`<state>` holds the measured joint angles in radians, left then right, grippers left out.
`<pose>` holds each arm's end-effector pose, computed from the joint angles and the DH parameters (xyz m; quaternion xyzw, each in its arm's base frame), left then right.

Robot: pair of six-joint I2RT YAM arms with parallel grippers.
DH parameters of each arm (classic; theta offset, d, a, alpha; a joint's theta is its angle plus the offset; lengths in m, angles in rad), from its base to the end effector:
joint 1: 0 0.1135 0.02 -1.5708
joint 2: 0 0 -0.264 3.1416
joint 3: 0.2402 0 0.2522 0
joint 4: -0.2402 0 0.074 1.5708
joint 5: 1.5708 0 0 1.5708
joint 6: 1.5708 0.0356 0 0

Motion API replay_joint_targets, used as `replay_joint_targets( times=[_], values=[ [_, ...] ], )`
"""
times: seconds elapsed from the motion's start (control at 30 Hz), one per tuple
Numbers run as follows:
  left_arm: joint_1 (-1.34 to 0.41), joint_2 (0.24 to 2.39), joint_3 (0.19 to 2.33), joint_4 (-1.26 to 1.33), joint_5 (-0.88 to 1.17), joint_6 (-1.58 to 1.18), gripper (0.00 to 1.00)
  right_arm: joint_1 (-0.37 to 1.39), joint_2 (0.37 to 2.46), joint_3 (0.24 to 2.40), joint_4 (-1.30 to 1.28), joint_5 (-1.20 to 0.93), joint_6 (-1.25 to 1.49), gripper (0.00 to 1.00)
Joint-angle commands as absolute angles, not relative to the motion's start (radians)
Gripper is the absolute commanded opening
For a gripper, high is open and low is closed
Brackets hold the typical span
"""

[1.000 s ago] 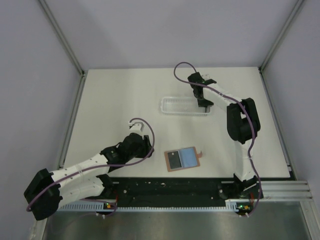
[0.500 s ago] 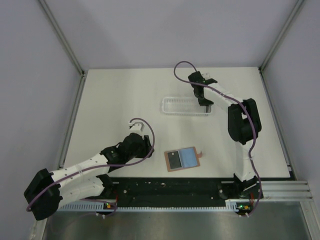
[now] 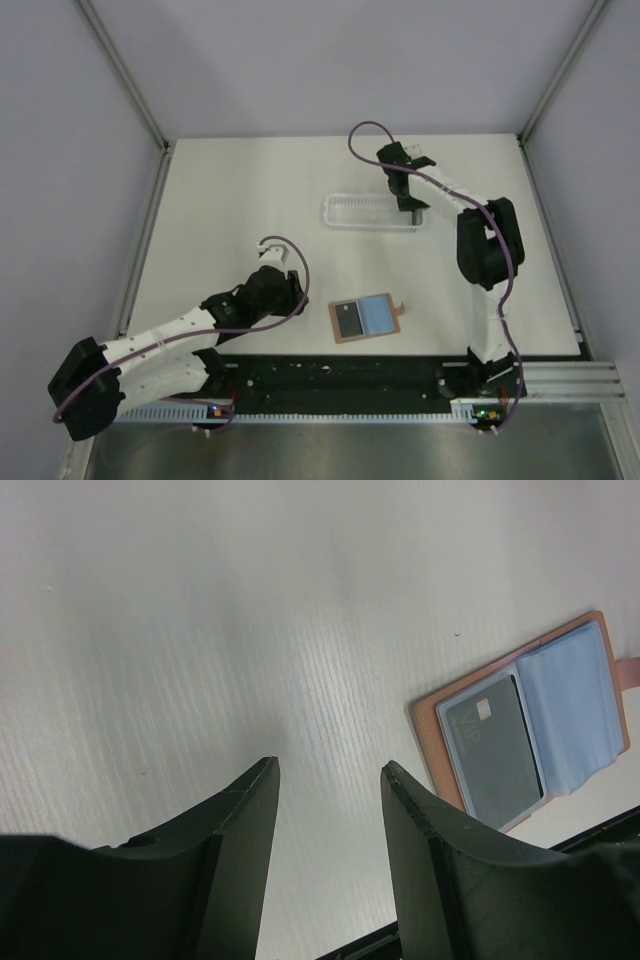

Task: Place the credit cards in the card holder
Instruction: Pick up the credit card from the storage box.

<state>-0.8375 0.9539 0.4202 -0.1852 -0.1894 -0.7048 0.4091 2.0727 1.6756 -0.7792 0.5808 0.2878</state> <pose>0.1326 -0.1372 0.1841 0.0211 0.9072 -0.2249 0.3550 0.4078 0.1555 0.2097 -0.0009 0.9412 -0.1998 0.2724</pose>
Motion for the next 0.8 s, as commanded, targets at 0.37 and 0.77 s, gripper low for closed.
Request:
replay_joint_targets(
  times=[0.37, 0.77],
  values=[
    [-0.831, 0.946, 0.42, -0.158, -0.19, -0.704, 0.51, 0.368, 2.04, 1.68, -0.772, 0.494, 0.318, 0.45],
    [-0.833, 0.956, 0.422, -0.153, -0.184, -0.706, 0.51, 0.345, 2.052, 1.654, -0.756, 0.46, 0.322, 0.44]
  ],
)
